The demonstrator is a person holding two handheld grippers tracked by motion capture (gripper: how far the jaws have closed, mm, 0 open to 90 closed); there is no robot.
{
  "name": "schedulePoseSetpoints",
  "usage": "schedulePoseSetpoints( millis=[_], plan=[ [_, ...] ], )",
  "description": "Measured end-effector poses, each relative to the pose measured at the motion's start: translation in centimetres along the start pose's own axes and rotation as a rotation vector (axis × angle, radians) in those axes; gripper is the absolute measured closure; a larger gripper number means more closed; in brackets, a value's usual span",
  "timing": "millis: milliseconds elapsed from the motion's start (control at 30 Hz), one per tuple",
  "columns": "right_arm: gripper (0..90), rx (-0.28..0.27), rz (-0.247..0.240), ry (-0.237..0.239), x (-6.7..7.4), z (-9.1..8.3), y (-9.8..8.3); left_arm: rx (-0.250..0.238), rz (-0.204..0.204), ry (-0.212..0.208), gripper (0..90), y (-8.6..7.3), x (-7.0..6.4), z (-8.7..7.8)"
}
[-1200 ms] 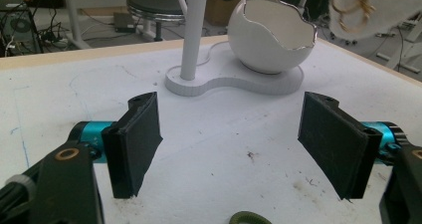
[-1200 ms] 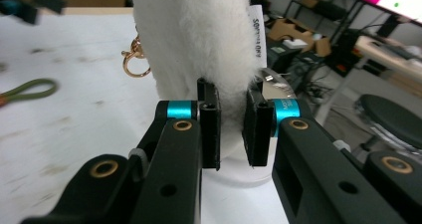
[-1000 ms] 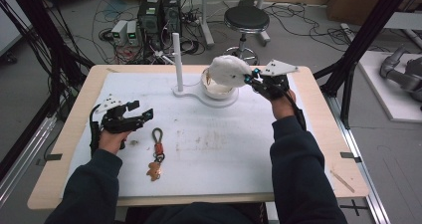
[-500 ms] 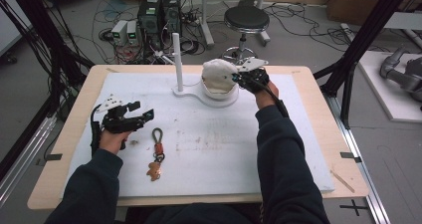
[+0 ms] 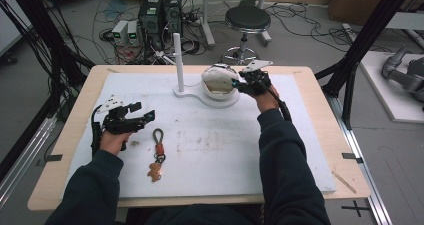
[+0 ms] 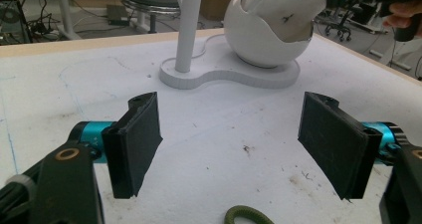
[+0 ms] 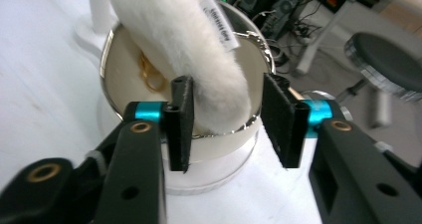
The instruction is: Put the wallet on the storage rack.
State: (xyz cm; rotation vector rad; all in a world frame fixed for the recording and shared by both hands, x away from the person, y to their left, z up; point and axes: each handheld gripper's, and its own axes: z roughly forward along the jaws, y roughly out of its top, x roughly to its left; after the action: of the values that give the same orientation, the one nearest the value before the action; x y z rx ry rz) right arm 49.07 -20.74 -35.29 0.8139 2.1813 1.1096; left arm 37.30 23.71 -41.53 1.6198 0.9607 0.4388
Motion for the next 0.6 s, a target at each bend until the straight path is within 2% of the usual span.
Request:
schedulePoseSetpoints(
  millis=[33, 133, 167, 267, 333, 433, 500, 600],
  plan=[
    [60.6, 0.0, 0.0, 0.0, 0.0, 0.0, 0.0, -0.001, -0.001, -0.001, 24.5, 0.0, 0.0, 0.1],
    [67.6, -0.054, 0.064, 0.031, -0.6, -1.2, 0.1, 0.005, 0.002, -0.002, 24.6, 0.0, -0.1, 0.1],
    [69.7, -0.07, 0.082, 0.056, -0.6, -1.6, 0.2, 0.005, 0.0, -0.002, 24.7, 0.0, -0.1, 0.1],
    [70.0, -0.07, 0.078, 0.08, -0.2, -1.4, 0.5, 0.006, -0.003, -0.002, 24.7, 0.0, 0.0, 0.1],
    [70.0, -0.076, 0.089, 0.091, 0.7, -0.4, 0.8, 0.003, -0.006, -0.001, 25.0, 0.0, 0.0, 0.2],
    [73.1, -0.056, 0.101, 0.077, 1.1, 0.7, 0.8, 0.002, -0.008, -0.002, 25.0, 0.0, 0.0, 0.2],
    [74.6, 0.02, 0.067, 0.029, 1.4, 1.7, 0.5, 0.003, -0.009, -0.001, 25.1, 0.0, 0.0, 0.1],
    [71.3, 0.017, 0.109, 0.053, 1.0, 1.3, 0.2, 0.005, -0.01, -0.003, 25.1, -0.1, 0.0, 0.2]
  ],
)
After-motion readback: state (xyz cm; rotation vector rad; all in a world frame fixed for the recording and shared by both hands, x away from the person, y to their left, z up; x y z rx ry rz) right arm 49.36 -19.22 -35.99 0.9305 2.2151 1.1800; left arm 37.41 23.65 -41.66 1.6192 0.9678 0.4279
